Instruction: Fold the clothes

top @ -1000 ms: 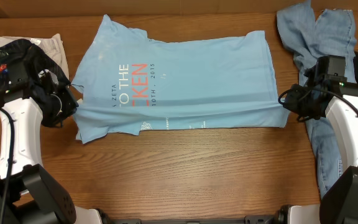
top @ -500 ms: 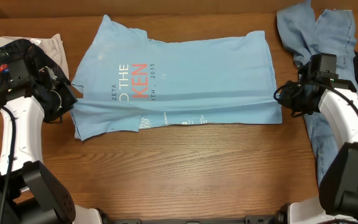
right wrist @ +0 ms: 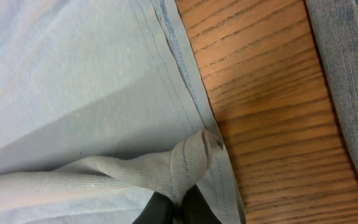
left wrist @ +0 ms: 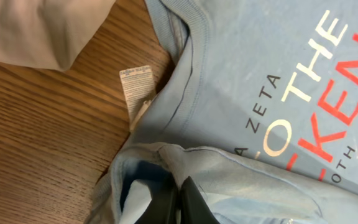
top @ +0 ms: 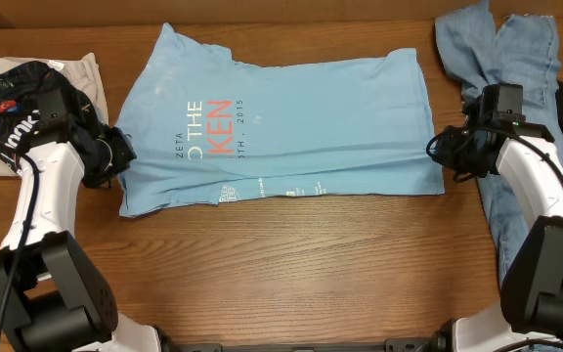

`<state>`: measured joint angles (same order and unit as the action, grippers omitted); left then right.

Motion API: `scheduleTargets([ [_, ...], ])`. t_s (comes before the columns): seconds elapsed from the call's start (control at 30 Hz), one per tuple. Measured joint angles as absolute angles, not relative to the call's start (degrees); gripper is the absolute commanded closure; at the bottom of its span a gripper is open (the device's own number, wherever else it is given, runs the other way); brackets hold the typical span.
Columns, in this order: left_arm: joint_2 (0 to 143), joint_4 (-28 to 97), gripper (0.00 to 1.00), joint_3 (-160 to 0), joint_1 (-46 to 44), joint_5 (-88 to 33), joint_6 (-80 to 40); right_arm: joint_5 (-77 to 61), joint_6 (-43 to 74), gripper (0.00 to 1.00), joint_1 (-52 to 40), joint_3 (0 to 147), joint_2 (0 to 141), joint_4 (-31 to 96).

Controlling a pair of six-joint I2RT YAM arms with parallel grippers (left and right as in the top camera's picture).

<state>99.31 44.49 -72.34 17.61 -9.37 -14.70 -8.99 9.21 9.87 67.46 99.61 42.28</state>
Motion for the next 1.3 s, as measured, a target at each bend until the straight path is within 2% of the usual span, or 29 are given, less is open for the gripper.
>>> scheduleTargets([
  [1.17, 99.6, 40.0, 0.92, -72.3, 17.6, -7.9, -14.7, -9.1, 10.5, 0.93, 9.7, 67.5, 102.0, 37.0],
  [1.23, 99.6, 40.0, 0.91, -72.3, 17.5, -7.8, -14.7, -9.2, 10.9, 0.67, 9.7, 67.5, 102.0, 36.9],
  [1.3, 99.6, 40.0, 0.79, -72.3, 17.3, -7.8, -14.7, -9.1, 10.7, 0.49, 9.7, 67.4, 102.0, 36.5],
])
